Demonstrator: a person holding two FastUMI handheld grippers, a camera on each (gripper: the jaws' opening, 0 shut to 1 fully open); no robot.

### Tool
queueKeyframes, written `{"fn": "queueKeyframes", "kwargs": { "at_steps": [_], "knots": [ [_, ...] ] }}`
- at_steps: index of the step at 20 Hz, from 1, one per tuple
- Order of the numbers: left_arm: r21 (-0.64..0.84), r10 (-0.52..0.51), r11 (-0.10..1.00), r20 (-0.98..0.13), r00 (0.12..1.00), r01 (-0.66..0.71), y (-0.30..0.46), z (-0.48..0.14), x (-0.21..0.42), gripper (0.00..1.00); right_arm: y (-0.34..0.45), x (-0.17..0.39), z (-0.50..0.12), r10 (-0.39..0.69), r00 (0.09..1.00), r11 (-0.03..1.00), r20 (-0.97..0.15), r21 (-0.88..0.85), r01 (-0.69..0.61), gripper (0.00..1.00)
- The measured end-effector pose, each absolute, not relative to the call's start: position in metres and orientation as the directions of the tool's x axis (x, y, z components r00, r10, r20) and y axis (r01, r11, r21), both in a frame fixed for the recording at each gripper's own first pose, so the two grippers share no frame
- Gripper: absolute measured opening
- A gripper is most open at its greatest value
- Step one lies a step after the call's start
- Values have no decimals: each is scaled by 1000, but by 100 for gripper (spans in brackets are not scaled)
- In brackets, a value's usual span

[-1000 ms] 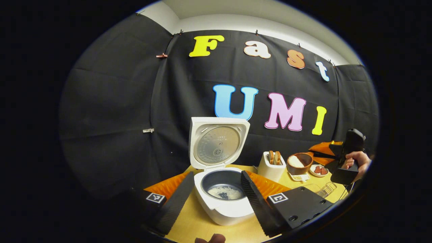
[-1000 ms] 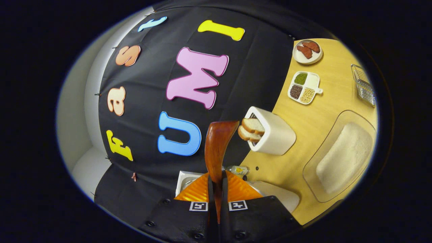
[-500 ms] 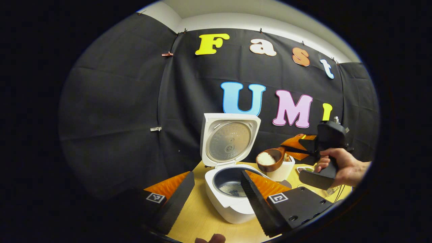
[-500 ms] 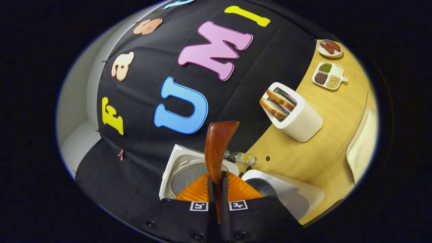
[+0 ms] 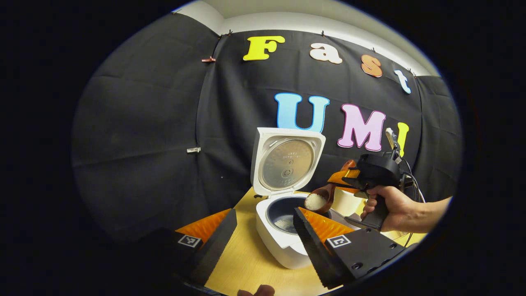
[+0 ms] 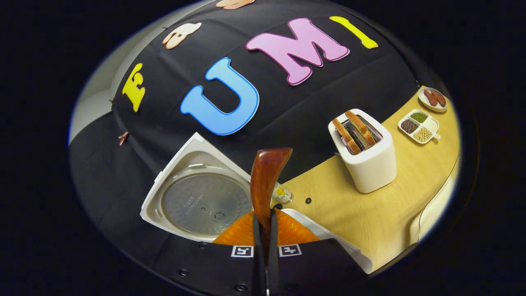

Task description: Close the left gripper, press the button to open the rice cooker; take a wooden spoon from the chopstick holder with the right hand, scoop a spoonful of rice and pour it into the rice cooker, then put the wooden spoon back into the chopstick holder.

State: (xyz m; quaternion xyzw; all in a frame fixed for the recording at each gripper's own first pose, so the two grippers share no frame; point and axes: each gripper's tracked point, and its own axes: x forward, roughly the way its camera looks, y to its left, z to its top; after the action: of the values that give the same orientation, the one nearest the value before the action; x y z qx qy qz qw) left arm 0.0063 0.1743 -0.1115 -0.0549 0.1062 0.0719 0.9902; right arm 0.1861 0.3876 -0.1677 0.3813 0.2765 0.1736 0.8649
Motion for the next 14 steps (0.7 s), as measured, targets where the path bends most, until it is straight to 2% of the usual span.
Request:
{"fn": "queueKeyframes", "kwargs": {
  "at_steps": [4,8,11,14],
  "knots": [
    [-101,132,982,-233,963,-159,175,-118,7,95,396,188,-175,512,779,739,-362,647,-185,7],
    [-98,131,982,-245,961,-159,174,-122,5,95,420,186,-171,566,751,798,-339,453,-398,7],
    [-92,136,982,-248,959,-163,176,-125,3,95,444,176,-154,632,723,775,-278,253,-580,7],
    [-94,138,982,-248,959,-166,176,-126,-2,96,468,154,-134,704,674,691,-223,-1,-722,7]
  ]
}}
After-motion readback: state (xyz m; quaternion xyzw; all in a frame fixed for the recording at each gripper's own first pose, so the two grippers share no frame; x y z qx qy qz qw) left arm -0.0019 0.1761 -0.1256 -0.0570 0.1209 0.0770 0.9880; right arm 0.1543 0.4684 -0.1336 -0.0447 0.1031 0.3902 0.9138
